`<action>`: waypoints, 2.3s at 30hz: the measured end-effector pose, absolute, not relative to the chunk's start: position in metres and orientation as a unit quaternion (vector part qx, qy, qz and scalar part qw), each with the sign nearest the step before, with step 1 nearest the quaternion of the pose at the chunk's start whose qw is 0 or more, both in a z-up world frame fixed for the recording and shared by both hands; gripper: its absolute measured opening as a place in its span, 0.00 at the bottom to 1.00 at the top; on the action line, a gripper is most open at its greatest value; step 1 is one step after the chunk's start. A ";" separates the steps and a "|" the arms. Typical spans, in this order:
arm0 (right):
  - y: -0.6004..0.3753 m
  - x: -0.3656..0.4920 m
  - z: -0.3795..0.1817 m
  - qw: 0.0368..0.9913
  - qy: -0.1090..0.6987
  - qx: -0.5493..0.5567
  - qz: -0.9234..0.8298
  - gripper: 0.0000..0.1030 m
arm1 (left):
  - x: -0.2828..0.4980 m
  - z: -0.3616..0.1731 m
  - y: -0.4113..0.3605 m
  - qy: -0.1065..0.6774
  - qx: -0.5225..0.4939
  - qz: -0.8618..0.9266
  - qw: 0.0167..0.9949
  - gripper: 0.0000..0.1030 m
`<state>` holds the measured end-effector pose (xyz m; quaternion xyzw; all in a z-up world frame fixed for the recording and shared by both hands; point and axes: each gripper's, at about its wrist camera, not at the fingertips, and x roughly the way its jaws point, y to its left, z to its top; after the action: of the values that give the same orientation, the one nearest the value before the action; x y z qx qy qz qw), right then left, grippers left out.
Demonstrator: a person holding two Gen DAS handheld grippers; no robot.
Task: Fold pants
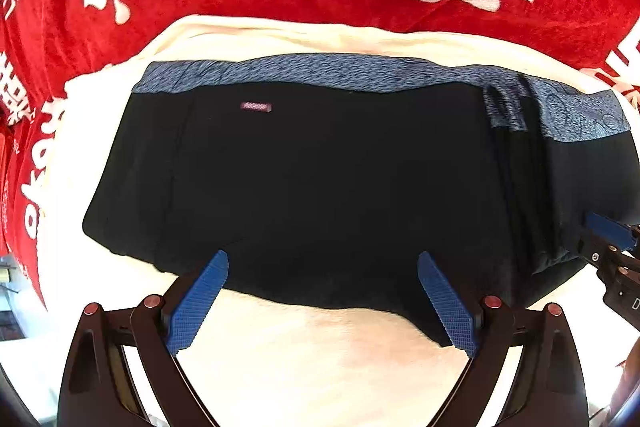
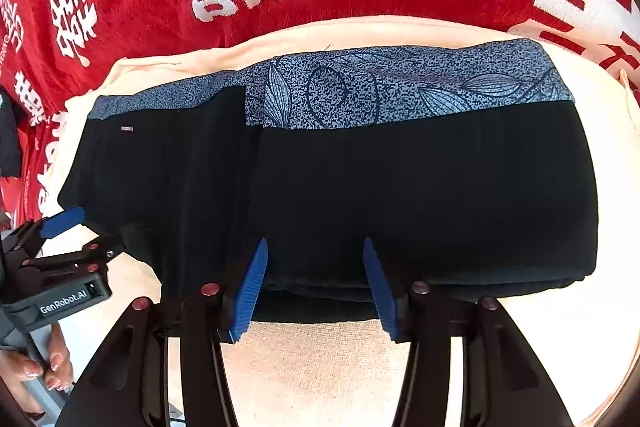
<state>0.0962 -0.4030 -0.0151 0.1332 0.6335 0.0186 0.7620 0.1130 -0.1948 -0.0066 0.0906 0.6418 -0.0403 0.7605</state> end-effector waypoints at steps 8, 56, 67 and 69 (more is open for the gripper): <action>-0.375 0.090 -0.005 0.763 0.642 0.068 0.019 0.52 | 0.118 -0.010 -0.172 0.658 0.055 -0.034 0.750 0.94; -0.319 0.128 -0.026 0.737 0.670 0.061 0.063 0.18 | 0.129 -0.023 -0.021 0.630 -0.197 0.002 0.751 0.94; -0.306 0.114 -0.034 0.735 0.670 0.030 0.100 0.47 | 0.119 -0.048 0.010 0.599 -0.367 -0.054 0.710 0.94; -0.310 0.111 -0.034 0.736 0.668 0.033 0.104 0.47 | 0.119 -0.053 0.014 0.585 -0.394 -0.066 0.706 0.94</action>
<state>0.1111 -0.3102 -0.0341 0.0333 0.6682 0.1038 0.7360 0.1191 0.0140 -0.0533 -0.3937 0.5849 -0.0659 0.7061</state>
